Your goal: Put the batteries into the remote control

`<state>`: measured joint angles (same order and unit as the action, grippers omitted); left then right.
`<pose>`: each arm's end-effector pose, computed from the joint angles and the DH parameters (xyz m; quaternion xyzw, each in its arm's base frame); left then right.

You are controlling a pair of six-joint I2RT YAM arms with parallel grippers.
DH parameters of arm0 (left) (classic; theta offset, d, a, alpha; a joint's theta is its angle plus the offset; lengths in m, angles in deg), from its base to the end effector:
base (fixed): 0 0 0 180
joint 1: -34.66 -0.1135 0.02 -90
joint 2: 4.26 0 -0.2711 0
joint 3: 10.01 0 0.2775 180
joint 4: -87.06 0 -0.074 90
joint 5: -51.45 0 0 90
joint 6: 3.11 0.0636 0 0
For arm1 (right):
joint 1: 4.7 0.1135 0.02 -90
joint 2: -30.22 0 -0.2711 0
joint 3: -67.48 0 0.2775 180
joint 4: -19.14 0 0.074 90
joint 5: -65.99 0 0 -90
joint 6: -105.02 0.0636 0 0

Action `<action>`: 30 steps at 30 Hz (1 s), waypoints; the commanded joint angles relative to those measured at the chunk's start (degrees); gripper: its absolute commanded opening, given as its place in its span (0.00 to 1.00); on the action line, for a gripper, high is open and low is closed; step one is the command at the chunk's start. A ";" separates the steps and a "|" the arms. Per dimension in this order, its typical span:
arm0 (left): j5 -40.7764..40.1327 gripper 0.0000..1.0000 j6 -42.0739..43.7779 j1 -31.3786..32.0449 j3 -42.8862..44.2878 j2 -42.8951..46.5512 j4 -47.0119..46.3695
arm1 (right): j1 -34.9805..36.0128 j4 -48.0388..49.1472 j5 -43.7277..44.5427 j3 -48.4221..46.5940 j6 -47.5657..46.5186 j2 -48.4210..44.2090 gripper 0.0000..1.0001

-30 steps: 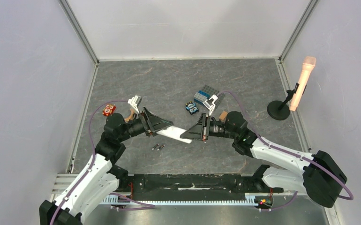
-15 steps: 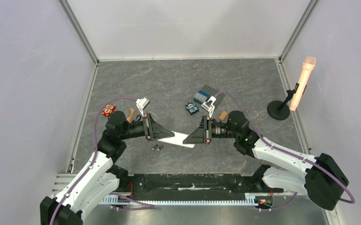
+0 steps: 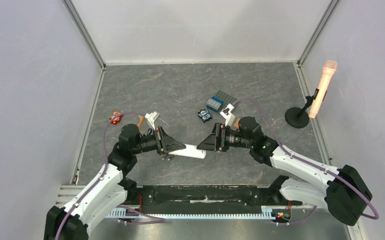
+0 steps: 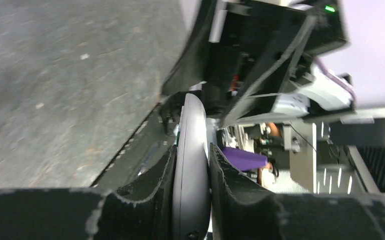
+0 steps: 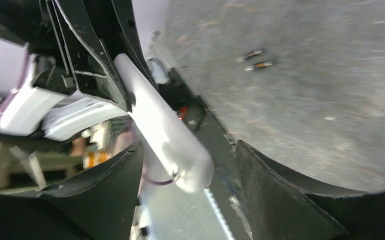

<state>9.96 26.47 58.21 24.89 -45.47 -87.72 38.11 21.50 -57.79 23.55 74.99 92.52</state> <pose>0.1695 -0.1258 0.2384 0.0232 0.7521 -0.6223 0.2158 0.1809 0.2157 0.2311 -0.0589 0.7818 0.5947 0.1780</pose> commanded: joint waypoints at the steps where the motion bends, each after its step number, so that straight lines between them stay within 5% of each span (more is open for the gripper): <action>1: -8.68 0.02 -0.02 0.55 -7.62 -0.38 -2.80 | -0.42 -13.63 17.35 -0.90 -9.78 -4.92 0.72; 13: -19.32 0.02 -2.53 2.02 -20.43 1.84 -6.65 | 5.32 -8.74 27.12 12.57 -5.23 -8.13 0.57; 20: -22.57 0.02 0.07 2.38 -21.66 3.42 -1.23 | 12.85 3.00 29.45 12.75 -1.21 1.08 0.50; 30: -23.44 0.02 5.50 2.38 -21.08 2.44 6.56 | 14.41 13.06 27.26 8.65 1.20 13.27 0.45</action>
<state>-10.46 26.53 60.31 3.34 -42.34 -87.72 52.21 27.27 -30.49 36.16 75.05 103.45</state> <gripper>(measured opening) 0.321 0.458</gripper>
